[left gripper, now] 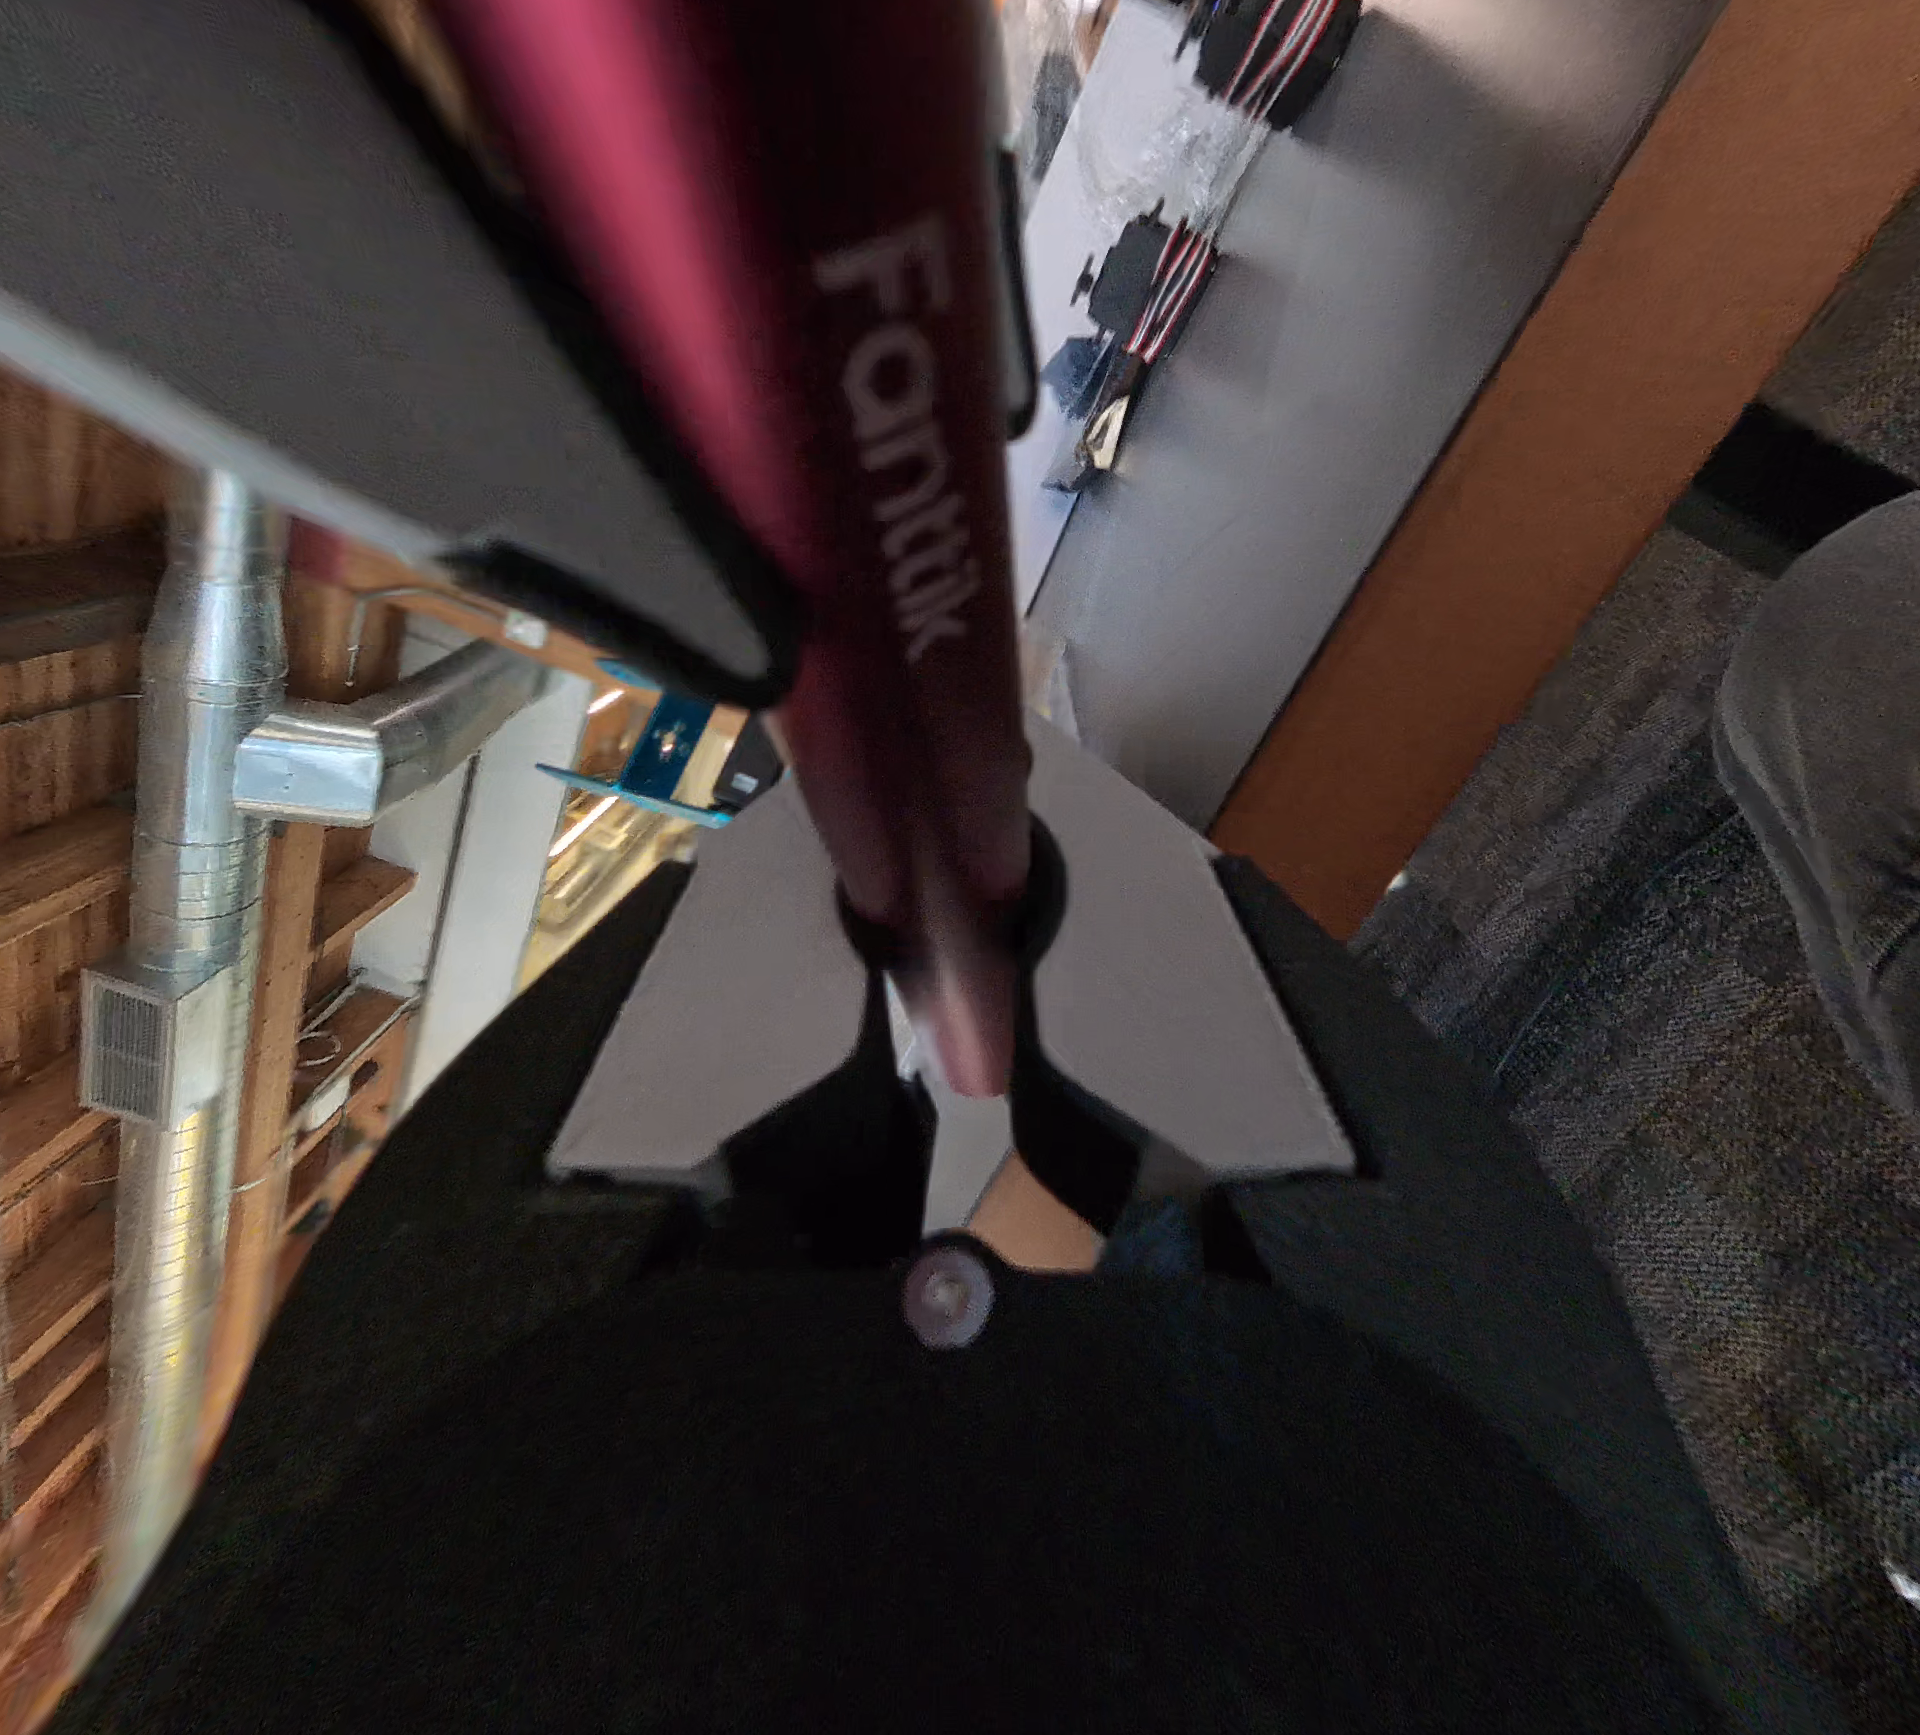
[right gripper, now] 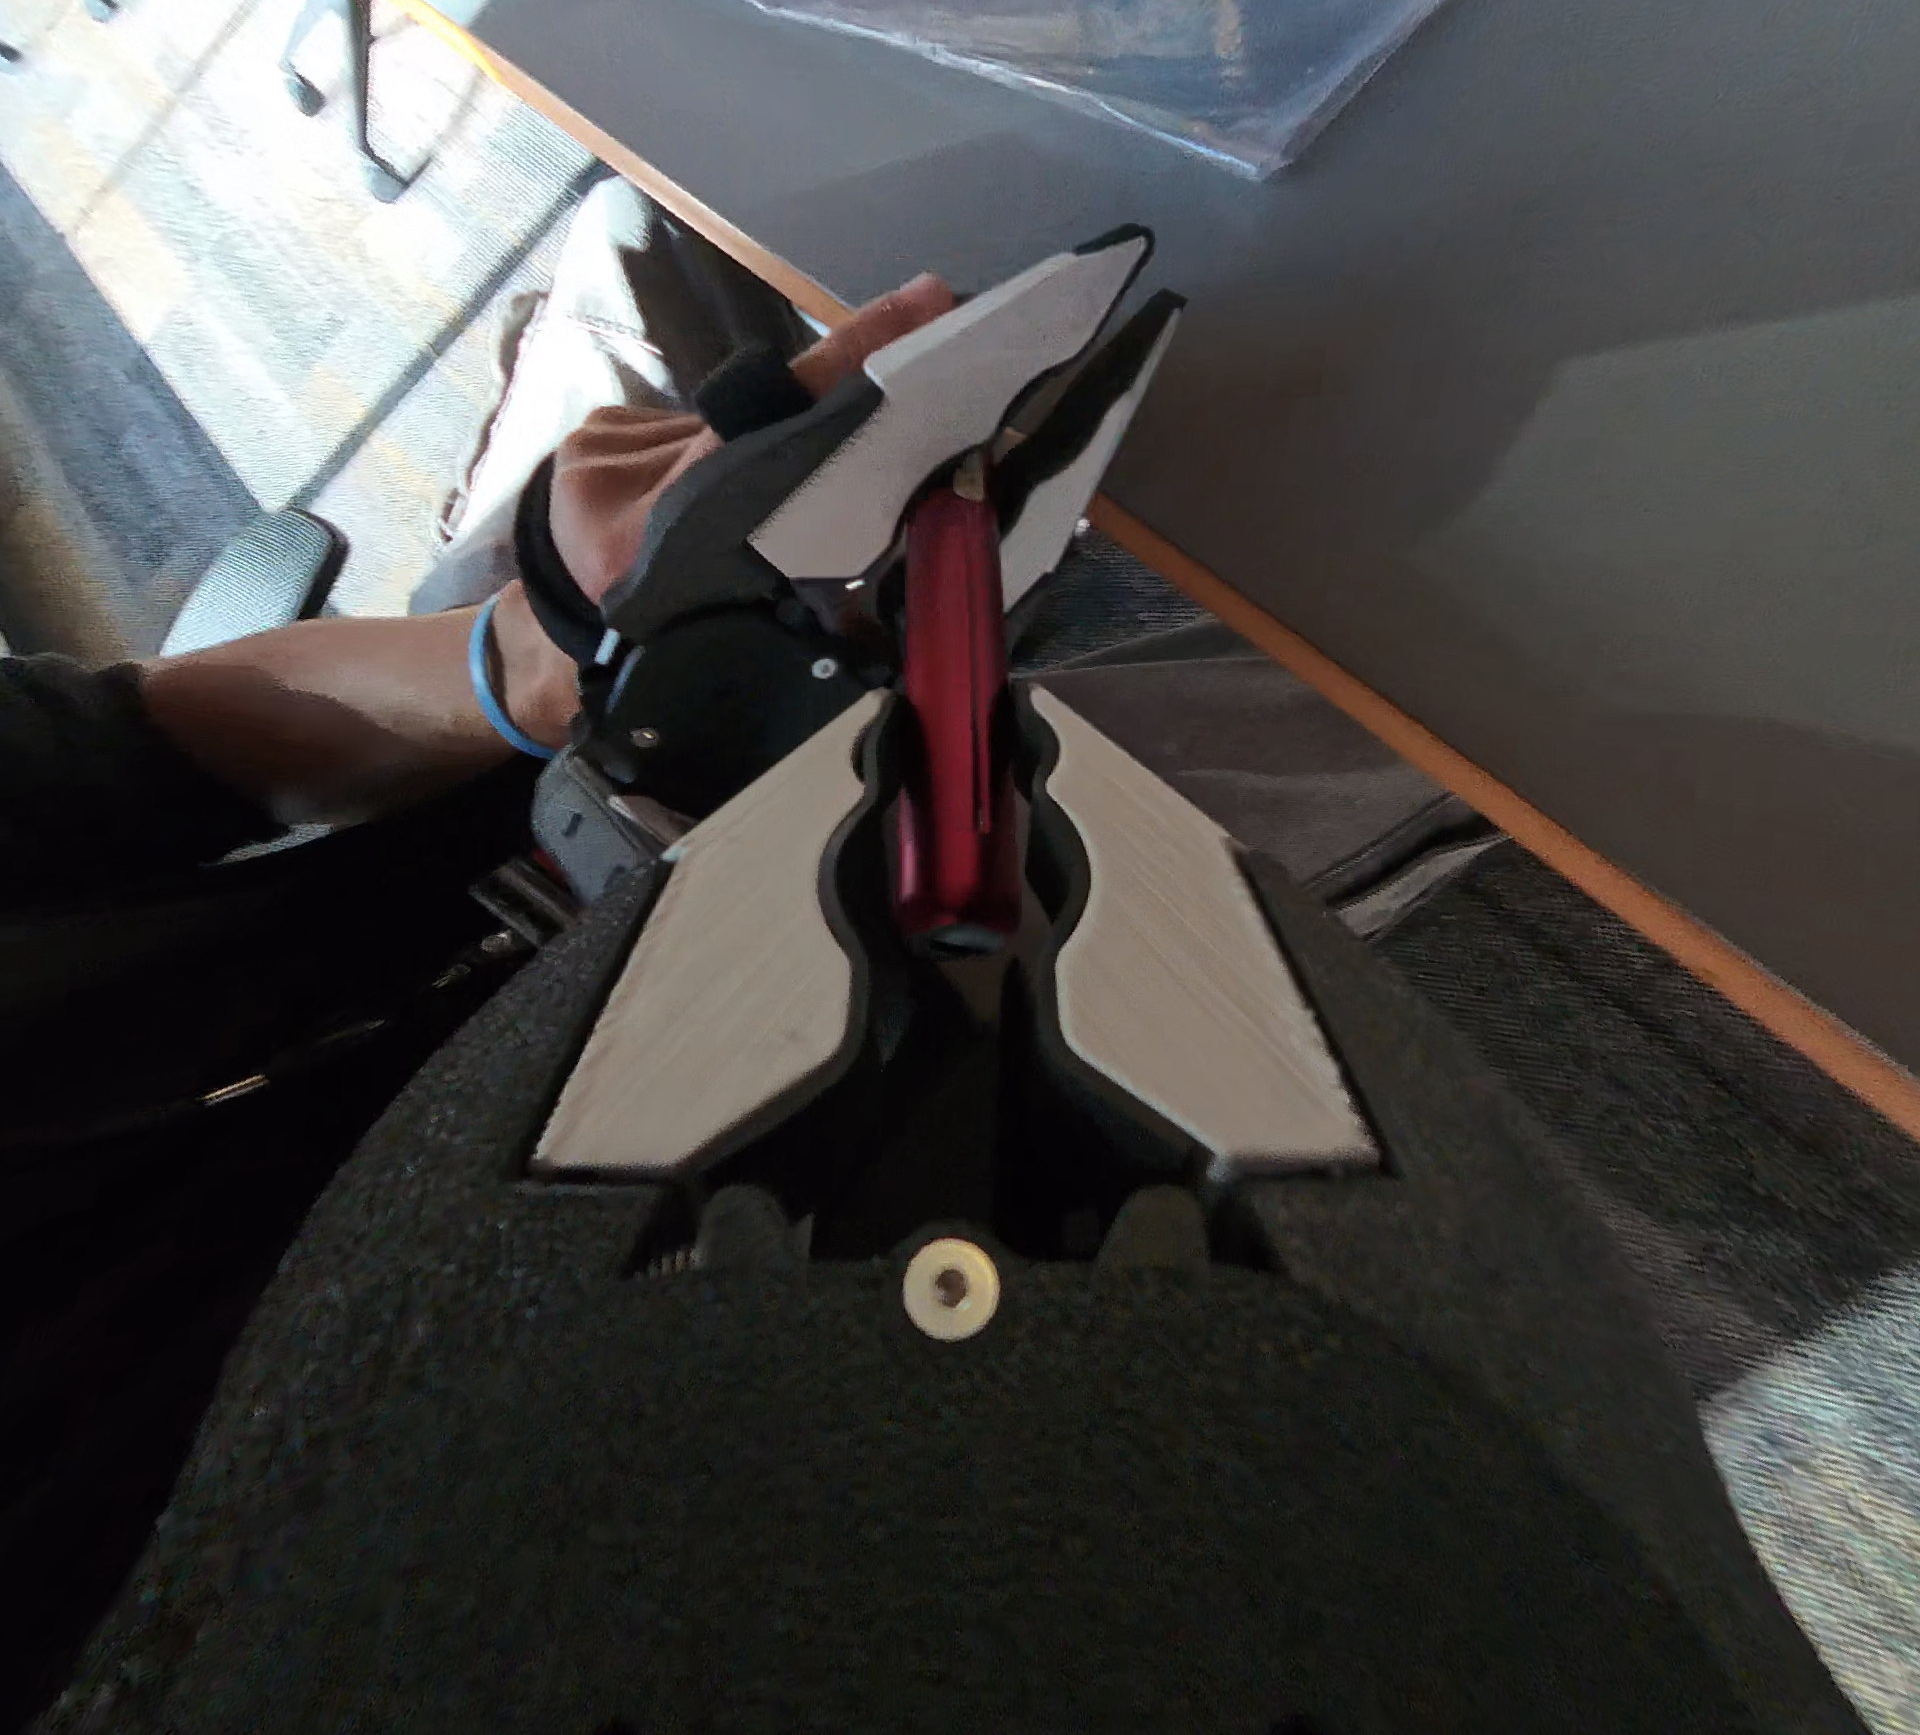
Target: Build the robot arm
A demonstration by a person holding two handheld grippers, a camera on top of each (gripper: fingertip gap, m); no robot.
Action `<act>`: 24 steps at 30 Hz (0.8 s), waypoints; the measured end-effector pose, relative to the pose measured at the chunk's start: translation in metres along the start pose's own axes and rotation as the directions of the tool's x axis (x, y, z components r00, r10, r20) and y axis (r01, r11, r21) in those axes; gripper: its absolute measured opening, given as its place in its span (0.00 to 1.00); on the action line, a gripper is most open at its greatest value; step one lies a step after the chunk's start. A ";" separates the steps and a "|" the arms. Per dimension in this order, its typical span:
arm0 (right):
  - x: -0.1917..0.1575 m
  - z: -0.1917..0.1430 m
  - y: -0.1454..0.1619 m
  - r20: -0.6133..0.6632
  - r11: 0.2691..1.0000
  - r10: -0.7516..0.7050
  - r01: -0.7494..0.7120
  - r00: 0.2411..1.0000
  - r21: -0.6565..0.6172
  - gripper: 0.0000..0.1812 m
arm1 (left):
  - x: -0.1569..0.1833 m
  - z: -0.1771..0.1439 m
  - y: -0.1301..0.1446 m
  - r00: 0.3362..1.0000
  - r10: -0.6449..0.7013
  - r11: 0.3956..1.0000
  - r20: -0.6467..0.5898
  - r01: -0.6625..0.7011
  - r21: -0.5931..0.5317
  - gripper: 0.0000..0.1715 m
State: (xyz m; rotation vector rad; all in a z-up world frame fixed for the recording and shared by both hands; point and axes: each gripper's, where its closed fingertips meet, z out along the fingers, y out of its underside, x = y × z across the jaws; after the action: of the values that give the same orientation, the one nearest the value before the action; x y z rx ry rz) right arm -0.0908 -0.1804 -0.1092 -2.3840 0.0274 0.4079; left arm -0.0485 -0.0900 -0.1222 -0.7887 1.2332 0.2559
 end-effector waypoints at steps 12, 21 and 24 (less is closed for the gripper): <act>-0.024 -0.116 -0.102 0.200 0.740 -0.294 0.090 0.935 0.667 0.20 | -0.098 0.004 0.002 0.815 -0.564 0.792 -0.129 0.579 0.196 0.05; -0.060 0.014 -0.090 0.251 0.723 -0.547 0.300 0.798 0.623 0.35 | -0.173 -0.057 0.010 0.145 -0.729 0.084 -0.669 0.989 0.123 0.05; -0.096 0.058 -0.086 0.175 0.692 -0.641 0.463 0.748 0.554 0.34 | -0.180 -0.067 0.018 0.072 -0.697 0.036 -0.713 0.997 0.065 0.05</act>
State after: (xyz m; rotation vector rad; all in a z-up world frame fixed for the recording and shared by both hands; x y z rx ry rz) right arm -0.1872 -0.0872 -0.0655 -1.6706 -0.6909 0.4591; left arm -0.1703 -0.0800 0.0266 -0.9827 0.8955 -1.5339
